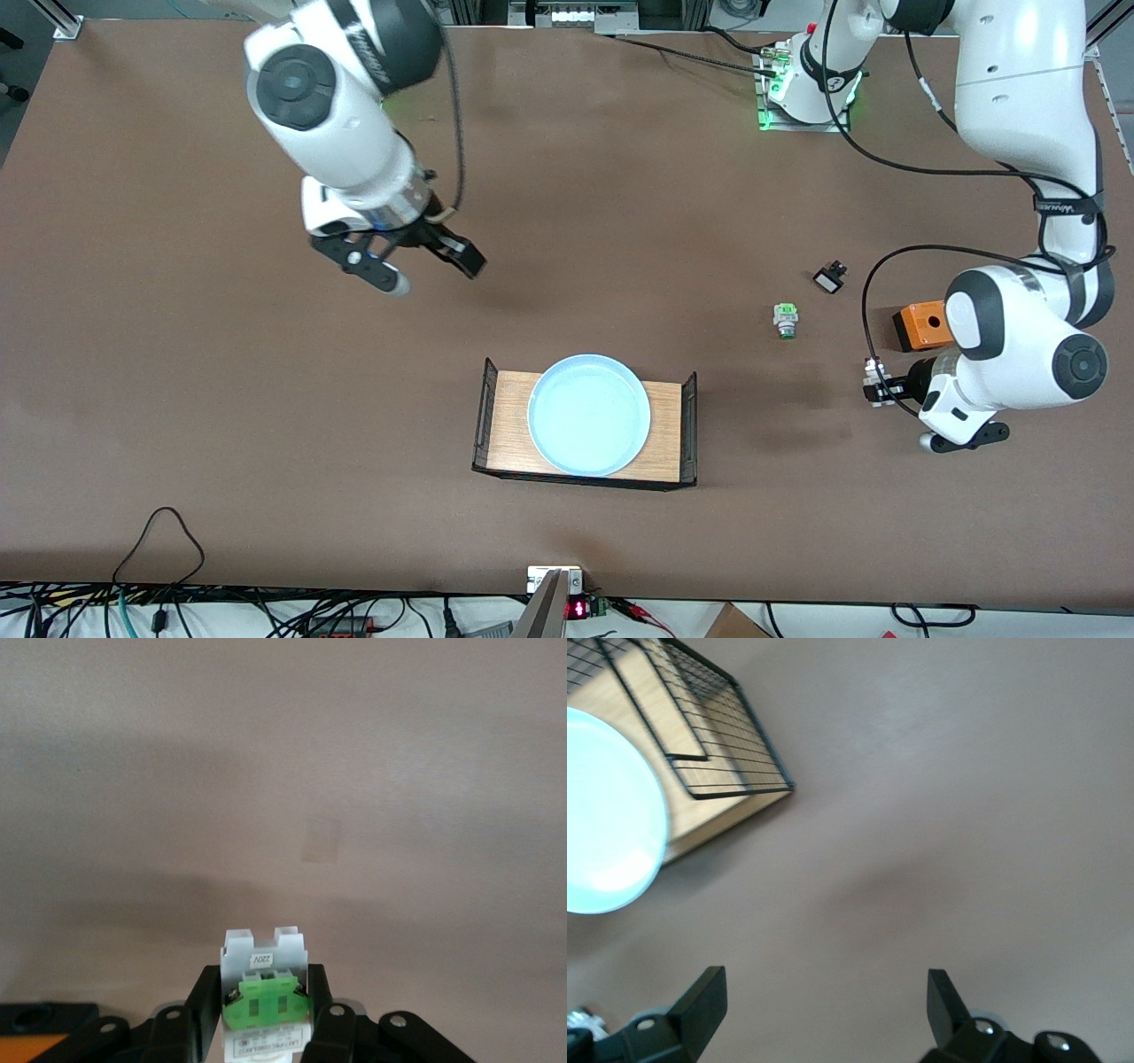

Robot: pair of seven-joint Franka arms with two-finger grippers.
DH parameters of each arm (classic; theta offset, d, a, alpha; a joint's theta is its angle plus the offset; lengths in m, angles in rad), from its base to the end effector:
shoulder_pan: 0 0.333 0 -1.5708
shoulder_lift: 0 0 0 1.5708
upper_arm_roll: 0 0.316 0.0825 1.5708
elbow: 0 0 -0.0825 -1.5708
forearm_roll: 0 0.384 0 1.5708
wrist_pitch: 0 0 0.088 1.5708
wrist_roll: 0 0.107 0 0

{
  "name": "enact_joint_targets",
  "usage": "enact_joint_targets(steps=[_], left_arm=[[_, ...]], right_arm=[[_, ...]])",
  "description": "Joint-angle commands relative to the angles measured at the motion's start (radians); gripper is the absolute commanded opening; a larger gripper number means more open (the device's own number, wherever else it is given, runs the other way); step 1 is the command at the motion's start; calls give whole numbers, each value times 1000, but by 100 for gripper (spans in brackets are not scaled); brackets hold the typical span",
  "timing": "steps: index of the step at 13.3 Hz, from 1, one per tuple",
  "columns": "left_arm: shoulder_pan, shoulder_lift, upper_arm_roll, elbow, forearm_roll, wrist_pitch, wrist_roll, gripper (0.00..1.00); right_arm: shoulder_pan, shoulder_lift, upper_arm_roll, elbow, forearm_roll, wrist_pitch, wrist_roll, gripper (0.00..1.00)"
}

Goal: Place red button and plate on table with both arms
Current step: 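Lower the button onto the table while the right gripper nears the plate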

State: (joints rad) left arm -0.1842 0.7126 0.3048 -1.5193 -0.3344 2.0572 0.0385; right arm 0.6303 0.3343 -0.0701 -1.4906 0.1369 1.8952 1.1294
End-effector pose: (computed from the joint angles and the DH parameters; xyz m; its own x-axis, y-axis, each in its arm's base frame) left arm 0.6940 0.0344 0.2436 0.9715 0.1946 -0.1353 0.2063 -0.9753 0.0785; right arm 0.5584 0.3693 0.4881 0.8235 -0.5631 -0.0693 -0.5673 -0.8162 -0.1092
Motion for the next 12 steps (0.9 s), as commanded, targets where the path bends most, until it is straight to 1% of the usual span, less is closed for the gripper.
enact_joint_targets(steps=[1,3,4,6,7,8,9,10,12], left_arm=[[8,33,-12,-1,-23,34,56,3],[12,51,-16,-4,-29,52,101,3],[12,60,-16,-12,-55,58,125,3],[15,76,-16,-25,-89,81,203,4],[22,80,-15,-27,-98,84,214,7],[26,88,-16,-27,-98,84,216,14],[26,90,-16,-27,-98,84,215,27],[26,88,-16,-25,-98,83,215,35],[25,82,-15,-22,-98,77,207,67]], right_arm=[[46,84,-13,91,10,48,119,100],[72,135,-13,124,12,134,182,100],[77,156,-13,131,21,172,211,100],[83,196,-13,150,73,257,254,100],[81,207,-13,151,88,286,254,100],[83,219,-13,151,90,309,253,100],[83,230,-13,151,90,333,254,100],[86,244,-13,151,90,352,254,100],[88,271,-13,151,89,386,254,100]])
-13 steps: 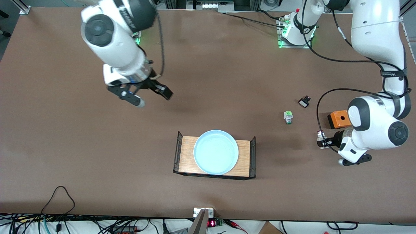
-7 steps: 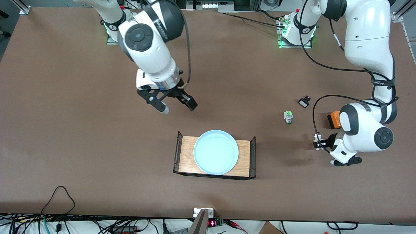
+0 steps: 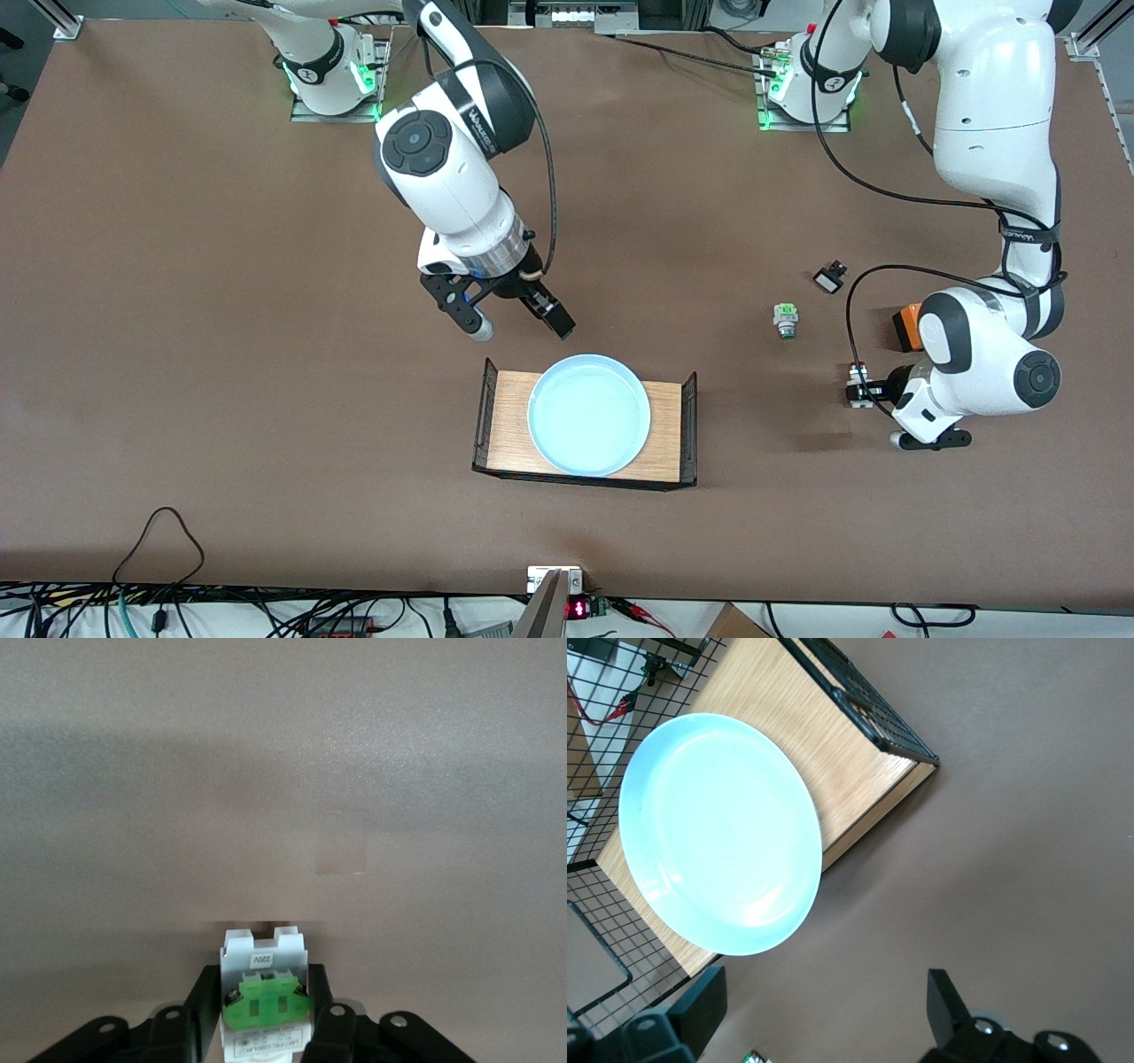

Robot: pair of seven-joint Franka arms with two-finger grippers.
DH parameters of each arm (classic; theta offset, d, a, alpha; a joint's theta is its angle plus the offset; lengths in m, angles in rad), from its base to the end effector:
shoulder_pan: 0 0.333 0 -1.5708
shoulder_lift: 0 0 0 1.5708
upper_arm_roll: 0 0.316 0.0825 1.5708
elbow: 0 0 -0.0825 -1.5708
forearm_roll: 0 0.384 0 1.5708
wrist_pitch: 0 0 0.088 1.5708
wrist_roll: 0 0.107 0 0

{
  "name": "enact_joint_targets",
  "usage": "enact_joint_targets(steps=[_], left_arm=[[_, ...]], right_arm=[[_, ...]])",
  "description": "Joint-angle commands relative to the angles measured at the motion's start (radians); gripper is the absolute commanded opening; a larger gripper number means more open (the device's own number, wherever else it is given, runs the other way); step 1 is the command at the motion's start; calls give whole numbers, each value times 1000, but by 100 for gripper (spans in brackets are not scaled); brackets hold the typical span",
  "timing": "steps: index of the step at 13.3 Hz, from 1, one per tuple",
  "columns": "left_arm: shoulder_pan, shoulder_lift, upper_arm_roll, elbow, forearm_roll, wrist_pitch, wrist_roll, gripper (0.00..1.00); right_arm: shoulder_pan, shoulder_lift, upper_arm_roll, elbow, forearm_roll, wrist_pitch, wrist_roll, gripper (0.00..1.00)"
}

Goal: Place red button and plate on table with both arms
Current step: 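Lower the button onto the table while the right gripper nears the plate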

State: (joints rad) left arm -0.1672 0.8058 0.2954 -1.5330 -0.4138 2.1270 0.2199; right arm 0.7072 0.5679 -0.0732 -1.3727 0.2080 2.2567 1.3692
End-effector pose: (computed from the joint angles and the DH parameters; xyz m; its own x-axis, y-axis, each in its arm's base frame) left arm 0.6872 0.0426 0.1794 0.9860 0.0791 -0.1466 0.0987 -0.9864 0.1316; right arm 0.5892 0.4550 0.4200 0.6880 -0.7201 -0.0900 -0.7030 -0.6305 -0.3289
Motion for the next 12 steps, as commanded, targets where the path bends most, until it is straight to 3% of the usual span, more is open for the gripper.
enact_joint_targets(steps=[1,2,7,12], left_arm=[[2,-19,-6,-6,-19,5,16,89],[-3,-34,-4,-4,-19,5,12,100],[-5,-157,1,-12,-4,-25,-49,100],[9,-336,5,-13,31,-130,-97,100]], right_arm=[[9,56,-11,34,18,46,16,100],[9,67,-11,34,18,61,16,100],[-5,125,-11,34,19,181,11,100],[-5,159,-13,34,19,213,10,100]])
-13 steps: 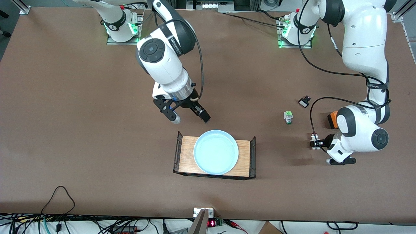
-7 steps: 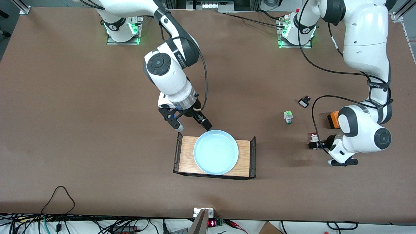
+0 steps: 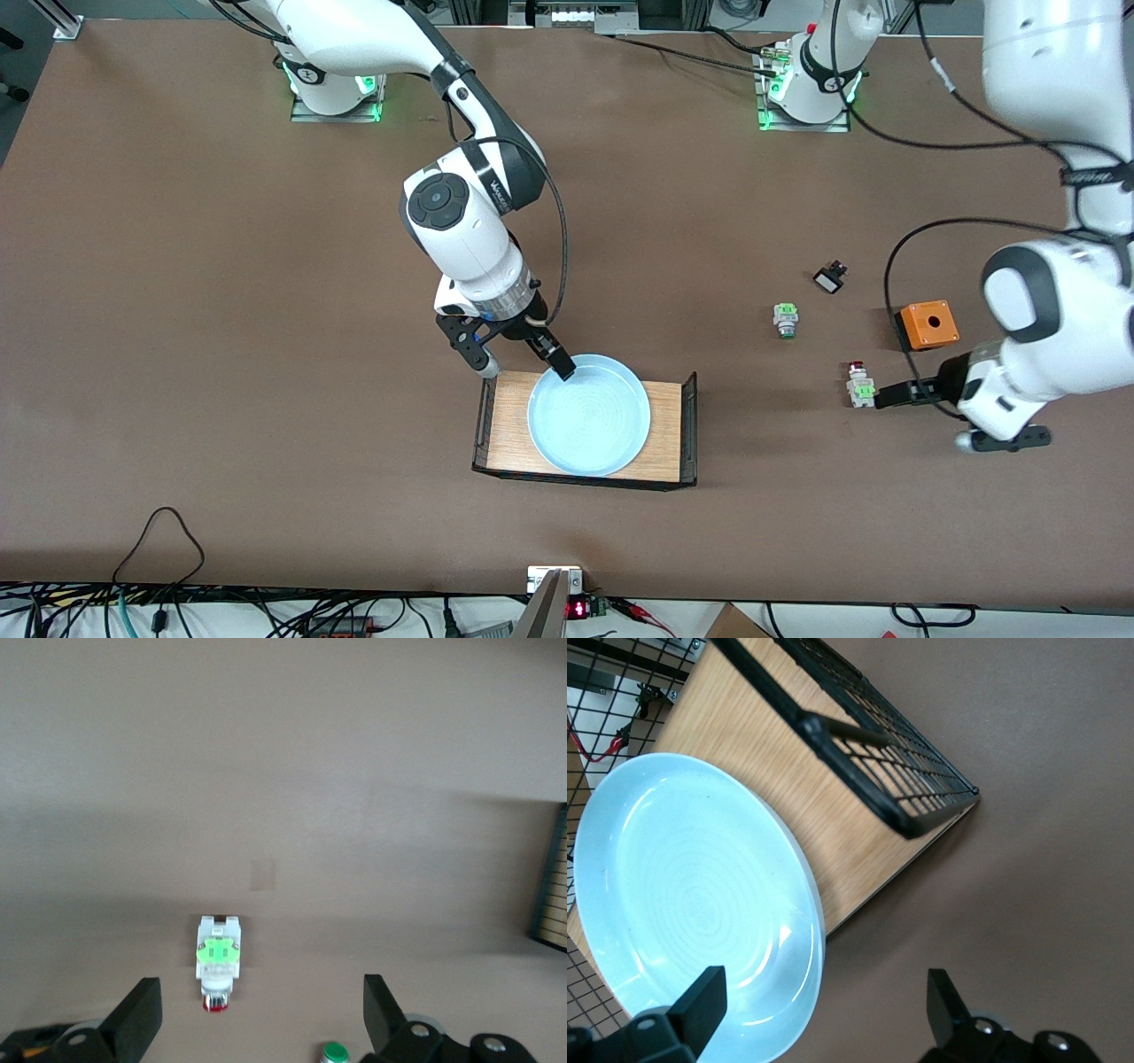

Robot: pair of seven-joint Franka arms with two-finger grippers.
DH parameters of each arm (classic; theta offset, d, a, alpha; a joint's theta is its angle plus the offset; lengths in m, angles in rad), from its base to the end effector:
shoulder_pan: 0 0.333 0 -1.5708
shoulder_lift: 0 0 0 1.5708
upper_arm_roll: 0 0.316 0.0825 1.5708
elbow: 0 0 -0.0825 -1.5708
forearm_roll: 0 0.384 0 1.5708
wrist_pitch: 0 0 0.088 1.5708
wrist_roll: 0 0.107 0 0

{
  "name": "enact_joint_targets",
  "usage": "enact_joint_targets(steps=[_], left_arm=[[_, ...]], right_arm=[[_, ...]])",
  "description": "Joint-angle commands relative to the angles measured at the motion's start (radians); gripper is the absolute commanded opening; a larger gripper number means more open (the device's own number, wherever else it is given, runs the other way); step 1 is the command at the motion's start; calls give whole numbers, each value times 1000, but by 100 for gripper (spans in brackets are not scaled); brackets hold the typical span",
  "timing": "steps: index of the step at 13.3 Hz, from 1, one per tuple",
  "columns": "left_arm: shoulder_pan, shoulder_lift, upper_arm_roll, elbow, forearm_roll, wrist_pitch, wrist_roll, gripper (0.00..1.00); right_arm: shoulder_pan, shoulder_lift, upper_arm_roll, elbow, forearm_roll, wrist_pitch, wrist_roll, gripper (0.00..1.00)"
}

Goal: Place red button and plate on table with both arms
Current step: 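Lower the button onto the table while the right gripper nears the plate, then open the left gripper and raise it while the right gripper grips the plate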

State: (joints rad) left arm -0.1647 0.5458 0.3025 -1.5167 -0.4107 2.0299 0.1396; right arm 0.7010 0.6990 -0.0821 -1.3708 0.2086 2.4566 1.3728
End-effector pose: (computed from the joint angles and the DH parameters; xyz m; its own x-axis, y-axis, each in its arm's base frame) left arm 0.6976 0.0404 0.3565 0.9898 0.1418 0.0122 0.1361 -0.9682 0.2100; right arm 0.6141 0.4561 0.3458 0.6598 -0.7494 -0.0544 -0.7049 -0.5923 -0.3903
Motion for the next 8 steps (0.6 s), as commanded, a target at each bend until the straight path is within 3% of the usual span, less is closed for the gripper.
enact_joint_targets(steps=[1,3,6,8], left_arm=[[5,-105,-5,-28,109,-54,-23,100],[2,-153,-14,-22,226,-114,-11,100],[17,-217,-43,-11,303,-184,-12,100],[66,-276,-100,-13,340,-223,-14,100]], right_arm=[[2,34,-4,32,18,30,9,98],[2,34,-4,32,18,33,11,86],[3,33,-4,32,18,35,11,48],[3,33,-4,32,18,36,15,36]])
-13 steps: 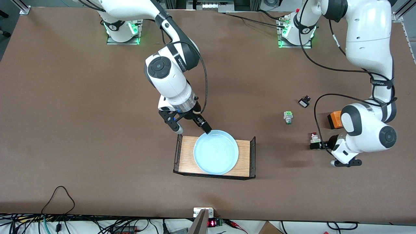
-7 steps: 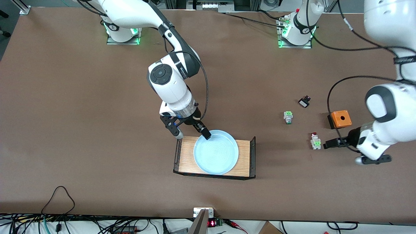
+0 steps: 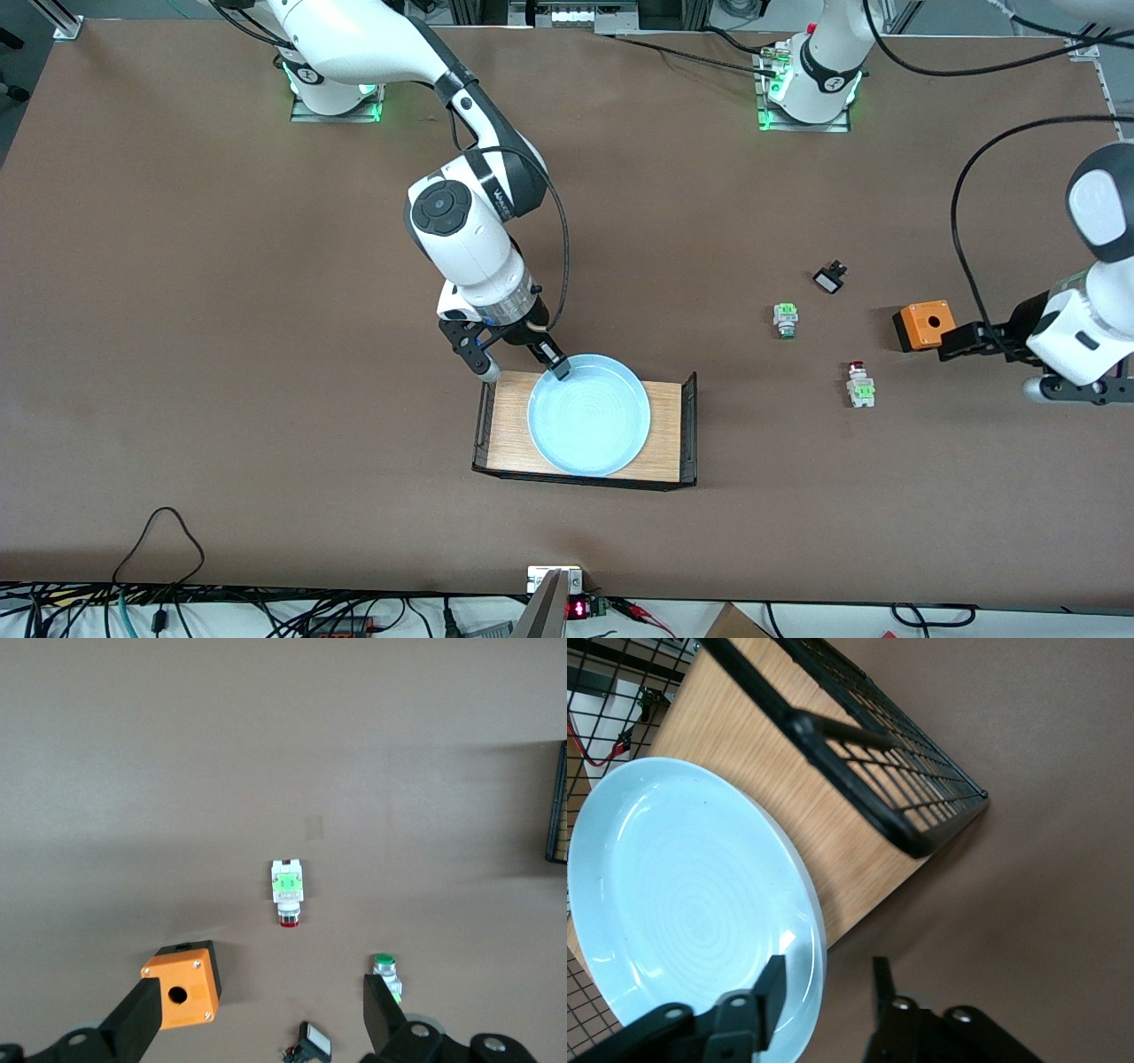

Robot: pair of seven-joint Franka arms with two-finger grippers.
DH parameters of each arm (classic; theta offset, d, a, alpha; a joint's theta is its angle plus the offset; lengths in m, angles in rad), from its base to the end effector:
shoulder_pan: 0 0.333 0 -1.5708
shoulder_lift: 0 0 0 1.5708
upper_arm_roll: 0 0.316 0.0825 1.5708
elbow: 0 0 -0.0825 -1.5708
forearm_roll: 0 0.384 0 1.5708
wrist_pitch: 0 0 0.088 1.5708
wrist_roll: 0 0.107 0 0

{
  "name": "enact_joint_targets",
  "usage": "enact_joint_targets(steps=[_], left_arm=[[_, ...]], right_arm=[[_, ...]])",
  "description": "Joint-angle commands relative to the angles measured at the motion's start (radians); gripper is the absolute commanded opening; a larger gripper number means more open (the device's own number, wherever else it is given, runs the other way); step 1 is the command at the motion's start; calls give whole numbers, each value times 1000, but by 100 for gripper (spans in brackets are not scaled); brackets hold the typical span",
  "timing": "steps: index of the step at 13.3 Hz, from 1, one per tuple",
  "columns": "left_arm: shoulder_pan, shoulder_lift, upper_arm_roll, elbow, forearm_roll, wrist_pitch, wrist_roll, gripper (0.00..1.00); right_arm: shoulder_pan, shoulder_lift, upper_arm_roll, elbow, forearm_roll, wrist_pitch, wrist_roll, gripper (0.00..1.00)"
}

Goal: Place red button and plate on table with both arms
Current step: 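Open the left gripper and raise it while the right gripper grips the plate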

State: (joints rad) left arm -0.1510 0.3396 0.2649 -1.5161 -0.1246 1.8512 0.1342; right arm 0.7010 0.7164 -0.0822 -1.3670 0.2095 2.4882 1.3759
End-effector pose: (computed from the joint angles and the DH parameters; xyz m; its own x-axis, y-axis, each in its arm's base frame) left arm 0.6599 0.0436 0.4738 0.9999 -0.0008 0.0117 -0.0012 -0.9995 0.0314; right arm 0.6168 0.4573 0.3383 0.6552 -0.7537 -0.0507 -0.7030 -0.5838 -0.4061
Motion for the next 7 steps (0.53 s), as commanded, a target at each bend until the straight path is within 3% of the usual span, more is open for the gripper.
enact_joint_targets(steps=[1,4,7], left_arm=[[92,-98,-116,-13,98,-58,-14,100],[255,-180,-310,-13,151,-145,-15,100],[277,-253,-348,-19,151,-240,-22,100]], right_arm=[[3,15,-4,28,18,8,11,35],[6,15,-4,26,16,26,12,21],[8,18,-4,26,13,28,-5,8]])
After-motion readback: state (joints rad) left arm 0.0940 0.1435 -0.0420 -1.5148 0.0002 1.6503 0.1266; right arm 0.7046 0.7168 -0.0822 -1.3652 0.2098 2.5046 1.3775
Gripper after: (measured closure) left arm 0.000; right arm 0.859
